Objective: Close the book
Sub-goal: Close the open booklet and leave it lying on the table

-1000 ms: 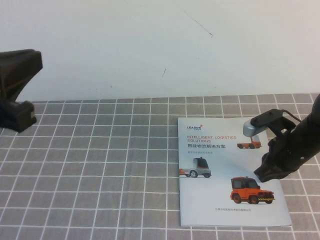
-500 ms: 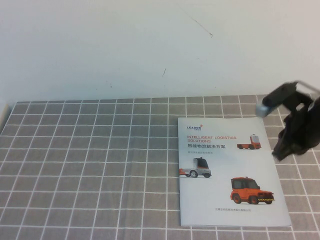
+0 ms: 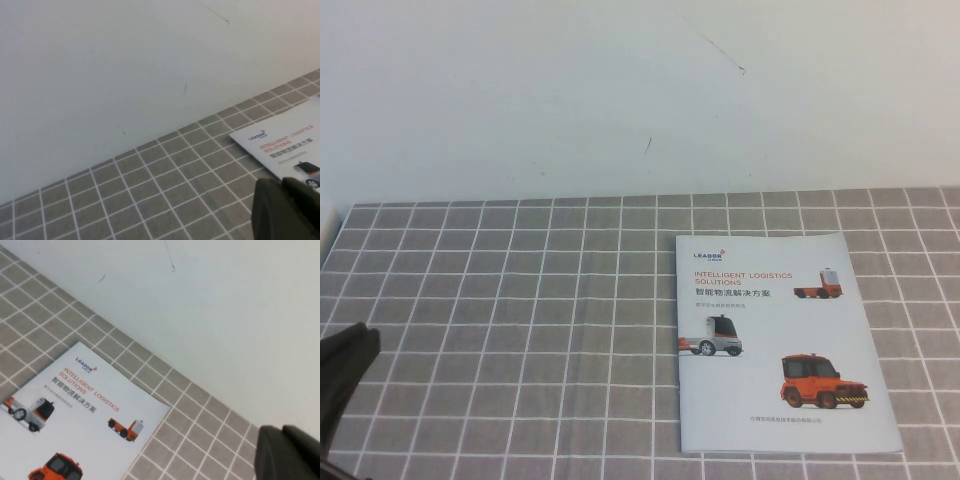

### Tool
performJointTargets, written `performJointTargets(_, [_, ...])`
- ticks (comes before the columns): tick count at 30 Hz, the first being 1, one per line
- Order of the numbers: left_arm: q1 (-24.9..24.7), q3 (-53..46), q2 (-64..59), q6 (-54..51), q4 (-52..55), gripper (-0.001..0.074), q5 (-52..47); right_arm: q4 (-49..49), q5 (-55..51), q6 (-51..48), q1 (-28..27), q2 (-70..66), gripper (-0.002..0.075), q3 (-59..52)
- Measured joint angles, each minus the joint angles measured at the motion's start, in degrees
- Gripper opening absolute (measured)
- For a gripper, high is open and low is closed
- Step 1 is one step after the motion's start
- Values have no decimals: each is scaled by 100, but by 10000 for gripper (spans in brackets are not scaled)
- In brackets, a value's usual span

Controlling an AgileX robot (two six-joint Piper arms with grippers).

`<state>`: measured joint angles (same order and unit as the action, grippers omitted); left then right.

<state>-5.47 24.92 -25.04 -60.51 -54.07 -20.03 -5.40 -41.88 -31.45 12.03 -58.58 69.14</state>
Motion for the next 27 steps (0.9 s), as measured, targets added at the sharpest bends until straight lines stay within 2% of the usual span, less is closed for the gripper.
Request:
performJointTargets(7, [0, -568, 0, 0, -260, -1, 742, 104, -91, 305, 0, 2170, -1, -1702])
performJointTargets(14, [0, -623, 0, 0, -302, -1, 798, 104, -13, 823, 0, 4010, -1, -3477])
performJointTargets(20, [0, -623, 0, 11, -337, -1, 807, 34, 68, 964, 0, 4527, -1, -4295])
performJointTargets(27, [0, -623, 0, 39, -346, -1, 807, -193, 95, 1167, 0, 4550, -1, -4651])
